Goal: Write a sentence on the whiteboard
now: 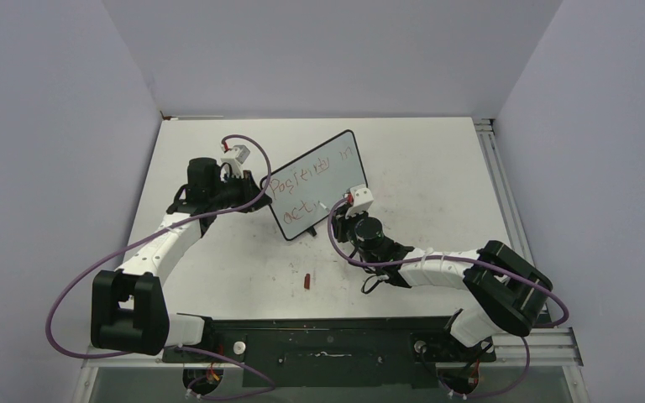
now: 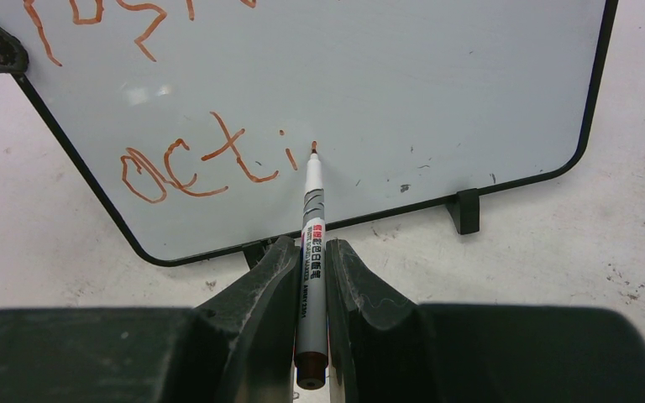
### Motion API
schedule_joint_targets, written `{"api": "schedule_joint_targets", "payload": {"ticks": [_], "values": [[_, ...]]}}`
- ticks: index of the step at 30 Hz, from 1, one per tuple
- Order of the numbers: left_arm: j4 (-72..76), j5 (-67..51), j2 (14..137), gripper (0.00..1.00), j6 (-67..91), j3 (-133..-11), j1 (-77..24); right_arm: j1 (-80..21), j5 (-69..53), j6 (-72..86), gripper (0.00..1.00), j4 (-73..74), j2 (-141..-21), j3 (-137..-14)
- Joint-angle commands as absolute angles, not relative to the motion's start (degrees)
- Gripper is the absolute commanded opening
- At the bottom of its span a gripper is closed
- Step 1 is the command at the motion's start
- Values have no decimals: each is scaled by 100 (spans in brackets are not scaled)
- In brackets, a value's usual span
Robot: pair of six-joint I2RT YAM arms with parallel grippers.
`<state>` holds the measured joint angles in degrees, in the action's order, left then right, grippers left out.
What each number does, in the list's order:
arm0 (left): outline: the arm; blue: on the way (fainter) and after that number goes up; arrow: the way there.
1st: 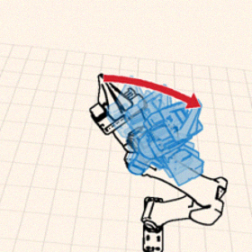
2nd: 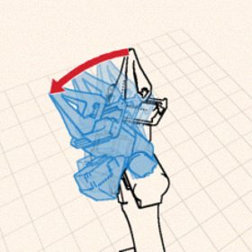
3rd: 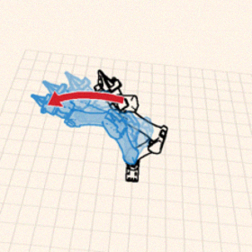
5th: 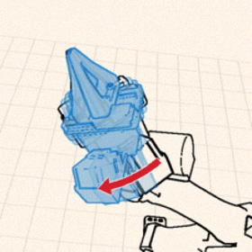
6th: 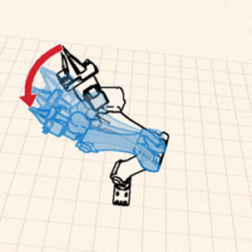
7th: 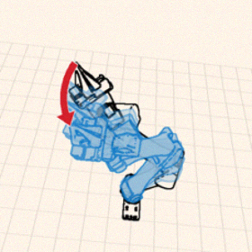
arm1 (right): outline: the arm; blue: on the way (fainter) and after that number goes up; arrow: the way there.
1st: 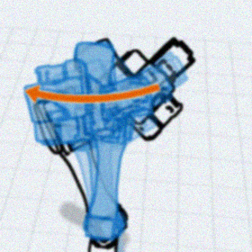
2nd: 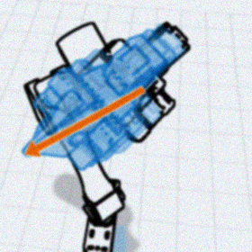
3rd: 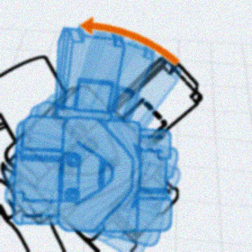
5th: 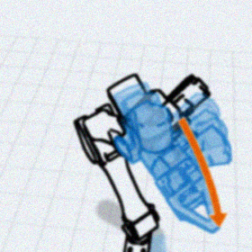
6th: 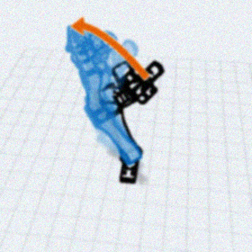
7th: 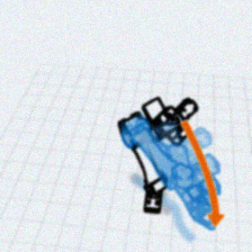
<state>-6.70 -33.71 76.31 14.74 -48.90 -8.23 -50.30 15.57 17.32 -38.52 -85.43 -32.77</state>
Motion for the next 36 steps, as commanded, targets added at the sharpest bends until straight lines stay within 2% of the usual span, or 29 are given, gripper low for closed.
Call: {"api": "schedule_joint_targets", "payload": {"ticks": [1, 36], "values": [[-686, -3410, 7528, 0, 1477, -5115, -833, -5060, 1707, 1802, 5, -4030, -8570, -3247], [-686, -3424, 7506, 0, 1477, -5124, -835, -5064, 1916, 1583, 5, -4027, -8511, -3600]]}}
